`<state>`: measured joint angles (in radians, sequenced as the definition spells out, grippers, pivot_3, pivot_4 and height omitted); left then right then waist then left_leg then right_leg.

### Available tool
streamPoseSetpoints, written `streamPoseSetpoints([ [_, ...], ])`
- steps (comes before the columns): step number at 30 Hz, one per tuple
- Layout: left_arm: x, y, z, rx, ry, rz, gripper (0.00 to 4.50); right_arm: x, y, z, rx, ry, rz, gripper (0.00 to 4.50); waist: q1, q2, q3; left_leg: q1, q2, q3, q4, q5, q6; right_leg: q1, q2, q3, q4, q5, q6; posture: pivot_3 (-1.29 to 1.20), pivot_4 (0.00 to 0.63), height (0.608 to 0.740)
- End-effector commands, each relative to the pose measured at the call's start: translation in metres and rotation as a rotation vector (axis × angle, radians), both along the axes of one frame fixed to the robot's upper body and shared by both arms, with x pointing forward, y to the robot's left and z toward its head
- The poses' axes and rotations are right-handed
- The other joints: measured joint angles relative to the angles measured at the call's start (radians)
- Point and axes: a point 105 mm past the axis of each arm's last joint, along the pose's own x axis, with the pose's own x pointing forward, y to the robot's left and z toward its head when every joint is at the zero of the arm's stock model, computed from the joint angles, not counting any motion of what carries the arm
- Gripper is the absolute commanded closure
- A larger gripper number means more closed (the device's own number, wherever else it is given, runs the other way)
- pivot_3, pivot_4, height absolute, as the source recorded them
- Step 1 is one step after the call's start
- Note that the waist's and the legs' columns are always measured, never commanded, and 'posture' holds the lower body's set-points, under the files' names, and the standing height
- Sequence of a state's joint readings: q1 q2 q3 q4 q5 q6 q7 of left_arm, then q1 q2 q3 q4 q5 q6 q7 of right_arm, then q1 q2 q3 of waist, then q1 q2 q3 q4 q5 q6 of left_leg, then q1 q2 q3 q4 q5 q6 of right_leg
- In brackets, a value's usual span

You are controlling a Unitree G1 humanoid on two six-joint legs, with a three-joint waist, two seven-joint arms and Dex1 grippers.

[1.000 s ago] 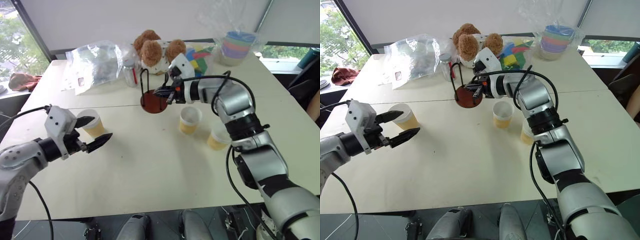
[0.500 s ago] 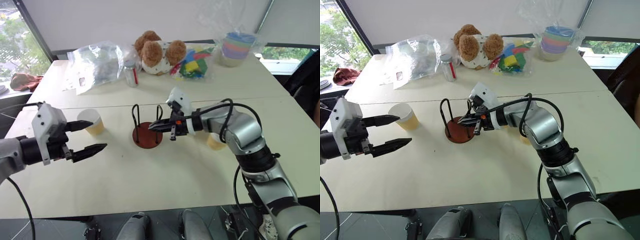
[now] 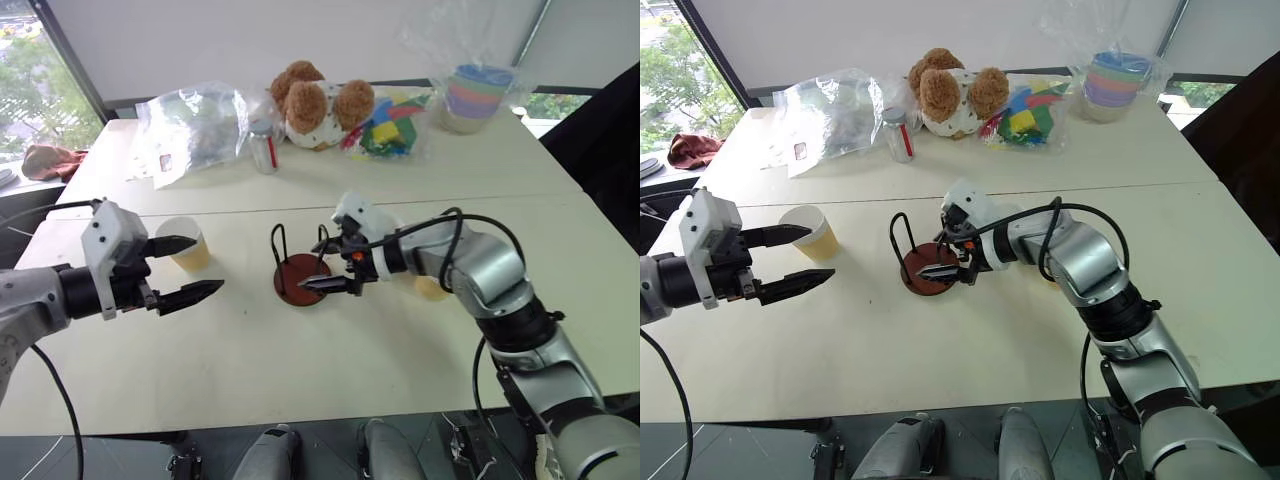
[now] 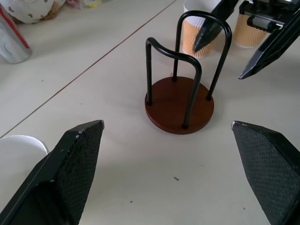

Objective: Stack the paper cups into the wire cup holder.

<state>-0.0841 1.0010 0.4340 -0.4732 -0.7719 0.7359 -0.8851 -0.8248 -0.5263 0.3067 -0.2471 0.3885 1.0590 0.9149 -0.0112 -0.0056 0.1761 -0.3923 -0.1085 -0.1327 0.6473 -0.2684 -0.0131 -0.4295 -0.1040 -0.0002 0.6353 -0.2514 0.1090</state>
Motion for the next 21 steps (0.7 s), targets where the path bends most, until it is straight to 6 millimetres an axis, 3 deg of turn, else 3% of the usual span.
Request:
streamPoseSetpoints([
  [1,0.0,-0.004,0.007,0.019,-0.045,-0.029,0.0,-0.011,-0.021,0.018,0.035,-0.033,0.009,0.79,0.002,0.0,0.0,0.0,0.0,0.0,0.0,0.0,0.0,0.0,0.0,0.0,0.0,0.0,0.0,0.0,0.15,0.74],
  [4,-0.002,-0.01,0.003,0.031,-0.034,-0.075,0.0,-0.019,-0.045,0.017,-0.026,-0.028,0.021,0.79,0.004,0.0,0.0,0.0,0.0,0.0,0.0,-0.001,0.002,0.001,0.0,0.0,-0.001,0.0,0.0,0.0,0.15,0.74],
  [7,-0.001,-0.018,0.001,0.049,-0.021,-0.131,0.0,-0.016,-0.065,0.034,-0.086,-0.078,0.047,0.79,-0.004,0.001,0.0,0.0,0.0,0.002,0.0,-0.002,0.004,0.001,-0.001,0.0,-0.002,0.0,0.0,0.0,0.15,0.74],
  [11,-0.003,-0.03,0.005,0.12,-0.025,-0.22,0.0,0.013,-0.086,0.049,-0.195,-0.207,0.029,0.79,-0.009,0.002,0.001,0.001,0.002,0.003,0.0,-0.003,0.004,0.001,0.001,0.0,-0.001,0.001,-0.001,0.0,0.15,0.74],
  [16,-0.001,-0.046,0.017,0.139,-0.069,-0.275,0.0,0.046,-0.101,0.04,-0.305,-0.253,-0.002,0.79,-0.003,0.001,0.001,0.001,0.002,0.003,0.0,-0.001,0.002,0.001,0.001,0.0,-0.001,0.001,-0.001,0.0,0.15,0.74],
  [21,-0.001,-0.047,0.019,0.13,-0.079,-0.259,0.0,0.052,-0.1,0.03,-0.325,-0.216,0.067,0.79,-0.004,0.002,0.001,0.0,0.002,0.003,0.0,0.0,-0.001,-0.001,0.001,0.0,-0.002,0.001,-0.001,0.0,0.15,0.74],
])
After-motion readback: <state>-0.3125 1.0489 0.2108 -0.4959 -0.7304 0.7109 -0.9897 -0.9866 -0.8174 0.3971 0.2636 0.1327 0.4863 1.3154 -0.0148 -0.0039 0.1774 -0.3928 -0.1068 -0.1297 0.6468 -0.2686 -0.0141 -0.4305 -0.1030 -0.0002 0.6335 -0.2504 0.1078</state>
